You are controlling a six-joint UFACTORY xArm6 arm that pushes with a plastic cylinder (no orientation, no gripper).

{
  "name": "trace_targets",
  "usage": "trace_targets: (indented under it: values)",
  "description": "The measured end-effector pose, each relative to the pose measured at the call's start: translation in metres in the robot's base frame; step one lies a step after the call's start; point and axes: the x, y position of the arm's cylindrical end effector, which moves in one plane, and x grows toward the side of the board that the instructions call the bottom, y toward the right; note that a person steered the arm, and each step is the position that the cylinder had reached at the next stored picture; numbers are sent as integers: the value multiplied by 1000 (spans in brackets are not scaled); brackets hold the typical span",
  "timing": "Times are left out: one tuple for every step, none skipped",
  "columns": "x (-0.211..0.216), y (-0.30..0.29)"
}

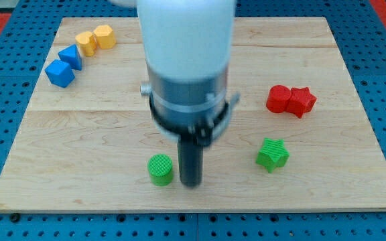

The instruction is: Push green star into red circle

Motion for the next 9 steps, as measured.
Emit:
trace_targets:
  values:
    - [18, 27]
    - [13, 106]
    - [-5, 155]
    - [-38, 145]
    - [-66, 132]
    - [-56, 117]
    - [-58, 83]
    - [-61, 71]
    - [-74, 104]
